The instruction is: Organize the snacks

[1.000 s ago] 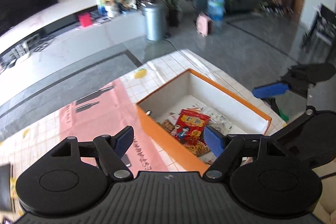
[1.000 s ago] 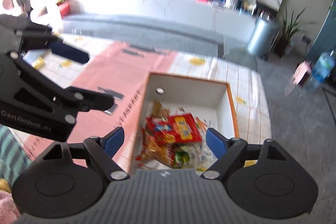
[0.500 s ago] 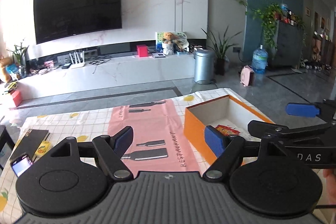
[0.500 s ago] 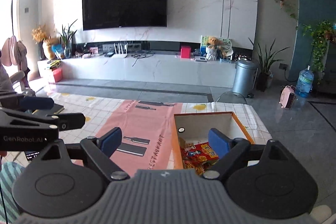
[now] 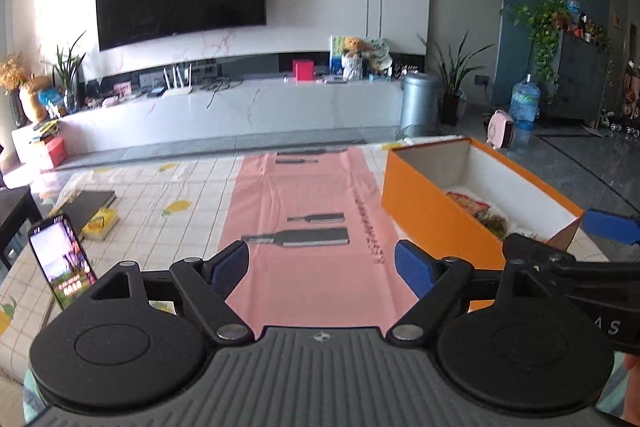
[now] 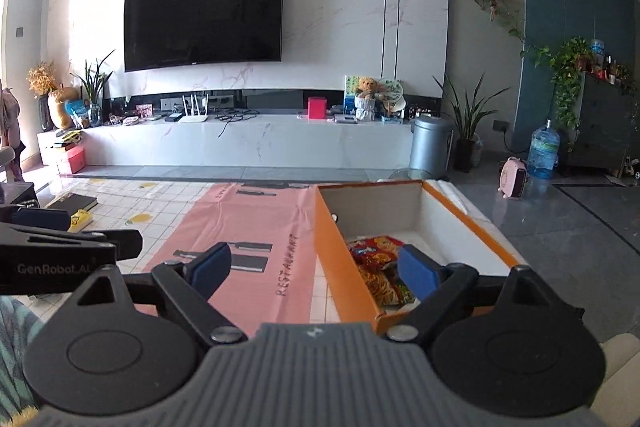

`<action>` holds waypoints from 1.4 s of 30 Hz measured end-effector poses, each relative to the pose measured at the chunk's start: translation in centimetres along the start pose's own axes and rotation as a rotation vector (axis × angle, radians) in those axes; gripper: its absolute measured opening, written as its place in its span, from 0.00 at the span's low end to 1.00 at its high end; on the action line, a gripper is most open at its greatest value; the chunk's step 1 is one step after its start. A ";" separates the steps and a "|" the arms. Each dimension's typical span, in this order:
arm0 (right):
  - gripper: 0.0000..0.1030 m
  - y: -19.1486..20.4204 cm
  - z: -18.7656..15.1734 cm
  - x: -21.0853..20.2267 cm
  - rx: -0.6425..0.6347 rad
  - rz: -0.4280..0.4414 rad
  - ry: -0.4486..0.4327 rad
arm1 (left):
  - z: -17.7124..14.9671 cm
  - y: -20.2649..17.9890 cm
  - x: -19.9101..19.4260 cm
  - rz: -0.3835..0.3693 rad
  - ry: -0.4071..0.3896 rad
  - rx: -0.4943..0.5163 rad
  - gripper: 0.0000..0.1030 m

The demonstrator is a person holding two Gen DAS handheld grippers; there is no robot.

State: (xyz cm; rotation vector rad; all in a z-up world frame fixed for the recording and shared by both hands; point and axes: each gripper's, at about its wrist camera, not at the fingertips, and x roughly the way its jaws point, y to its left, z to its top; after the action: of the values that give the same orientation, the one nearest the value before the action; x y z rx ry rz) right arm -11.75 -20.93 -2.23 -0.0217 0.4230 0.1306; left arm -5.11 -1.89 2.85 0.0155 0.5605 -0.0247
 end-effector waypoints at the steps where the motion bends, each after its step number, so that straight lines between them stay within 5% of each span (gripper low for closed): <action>1: 0.85 0.0 -0.4 0.4 0.006 -0.002 0.017 | -0.2 0.1 0.3 -0.001 0.015 -0.005 0.94; 19: 0.85 0.0 -1.6 3.2 0.029 0.015 0.114 | -1.5 0.6 1.6 0.030 0.096 -0.010 0.94; 42: 0.87 0.2 -1.5 3.7 0.015 0.036 0.122 | -1.2 1.2 1.6 0.040 0.115 -0.018 0.94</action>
State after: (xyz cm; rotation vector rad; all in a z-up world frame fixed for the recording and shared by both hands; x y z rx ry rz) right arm -9.08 -20.33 -5.07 -0.0072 0.5468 0.1618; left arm -4.39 -0.70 1.02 0.0111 0.6750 0.0201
